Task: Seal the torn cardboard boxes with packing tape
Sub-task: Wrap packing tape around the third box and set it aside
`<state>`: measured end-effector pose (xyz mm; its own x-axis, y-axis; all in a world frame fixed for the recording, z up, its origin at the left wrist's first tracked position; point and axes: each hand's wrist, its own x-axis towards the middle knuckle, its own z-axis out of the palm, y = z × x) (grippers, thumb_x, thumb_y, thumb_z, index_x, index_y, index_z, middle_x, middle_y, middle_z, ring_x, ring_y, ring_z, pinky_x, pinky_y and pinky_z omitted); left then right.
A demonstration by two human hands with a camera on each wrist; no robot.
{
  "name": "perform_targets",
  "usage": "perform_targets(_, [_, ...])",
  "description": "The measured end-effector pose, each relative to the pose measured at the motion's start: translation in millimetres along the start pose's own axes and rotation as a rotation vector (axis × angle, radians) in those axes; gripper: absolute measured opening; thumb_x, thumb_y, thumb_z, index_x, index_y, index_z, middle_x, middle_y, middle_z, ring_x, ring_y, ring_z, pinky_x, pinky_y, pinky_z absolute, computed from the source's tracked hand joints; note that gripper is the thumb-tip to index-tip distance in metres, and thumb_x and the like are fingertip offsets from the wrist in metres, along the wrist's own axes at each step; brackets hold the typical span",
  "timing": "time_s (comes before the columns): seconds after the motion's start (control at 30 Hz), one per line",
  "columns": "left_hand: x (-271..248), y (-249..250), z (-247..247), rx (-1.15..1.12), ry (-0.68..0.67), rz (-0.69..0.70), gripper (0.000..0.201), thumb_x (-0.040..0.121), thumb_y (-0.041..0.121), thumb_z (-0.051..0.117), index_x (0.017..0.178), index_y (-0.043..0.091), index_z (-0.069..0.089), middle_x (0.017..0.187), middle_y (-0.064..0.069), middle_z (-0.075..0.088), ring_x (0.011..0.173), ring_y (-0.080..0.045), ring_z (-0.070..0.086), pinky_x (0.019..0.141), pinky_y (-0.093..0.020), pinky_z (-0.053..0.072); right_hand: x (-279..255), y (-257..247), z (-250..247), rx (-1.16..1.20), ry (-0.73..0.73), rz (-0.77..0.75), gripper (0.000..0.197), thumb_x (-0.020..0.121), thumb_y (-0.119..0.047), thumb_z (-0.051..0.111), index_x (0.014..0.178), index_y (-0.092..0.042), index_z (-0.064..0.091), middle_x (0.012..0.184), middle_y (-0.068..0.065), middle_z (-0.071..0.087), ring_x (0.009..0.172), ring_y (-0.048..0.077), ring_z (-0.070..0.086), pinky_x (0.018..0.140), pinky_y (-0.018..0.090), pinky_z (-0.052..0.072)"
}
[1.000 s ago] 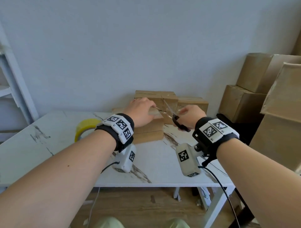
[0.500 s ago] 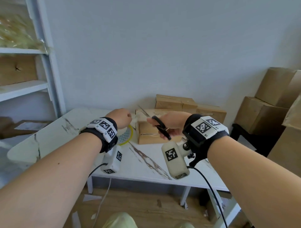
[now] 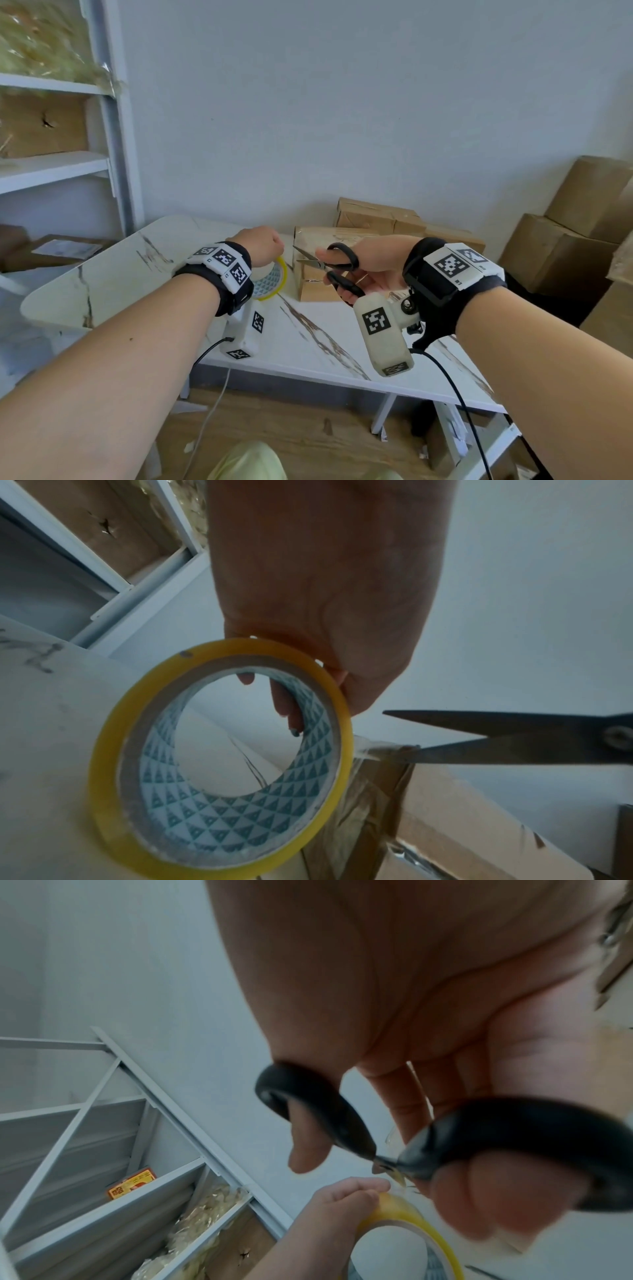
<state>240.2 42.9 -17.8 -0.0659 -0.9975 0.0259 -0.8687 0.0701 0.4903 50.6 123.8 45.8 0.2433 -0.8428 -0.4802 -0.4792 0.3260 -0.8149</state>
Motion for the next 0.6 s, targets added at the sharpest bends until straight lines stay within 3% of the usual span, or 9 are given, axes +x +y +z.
perform_targets(0.13, [2,-1,2,0.008,0.008,0.005,0.019,0.088,0.021,0.04,0.076,0.021,0.055,0.091,-0.007,0.062,0.087,-0.027,0.058,0.079,-0.034,0.044,6,0,9,0.018,0.01,0.005,0.038,0.086,-0.037,0.065,0.09,0.0,0.055,0.057,0.007,0.058,0.041,0.017,0.052,0.044,0.022,0.05])
perform_targets(0.3, [4,-3,-1,-0.03,-0.004,0.016,0.011,0.092,0.017,0.041,0.086,0.019,0.05,0.089,-0.003,0.05,0.08,-0.022,0.045,0.075,-0.03,0.037,14,-1,17,-0.045,0.02,-0.041,0.038,0.09,-0.041,0.057,0.08,-0.004,0.055,0.063,0.007,0.053,0.044,0.015,0.051,0.049,0.023,0.048])
perform_targets(0.43, [6,-3,-2,-0.053,-0.021,0.018,0.015,0.09,0.015,0.042,0.078,0.017,0.05,0.084,-0.005,0.048,0.076,-0.022,0.043,0.069,-0.029,0.036,10,-2,7,-0.066,0.012,-0.024,0.041,0.086,-0.043,0.061,0.091,-0.002,0.056,0.09,0.014,0.056,0.057,0.019,0.052,0.063,0.029,0.048])
perform_targets(0.6, [5,5,0,-0.027,-0.024,0.005,0.025,0.088,0.011,0.04,0.064,0.016,0.038,0.073,-0.006,0.041,0.067,-0.022,0.036,0.059,-0.028,0.03,2,-1,-1,-0.044,-0.008,0.017,0.034,0.087,-0.037,0.062,0.089,-0.004,0.055,0.079,0.008,0.058,0.043,0.013,0.054,0.045,0.023,0.051])
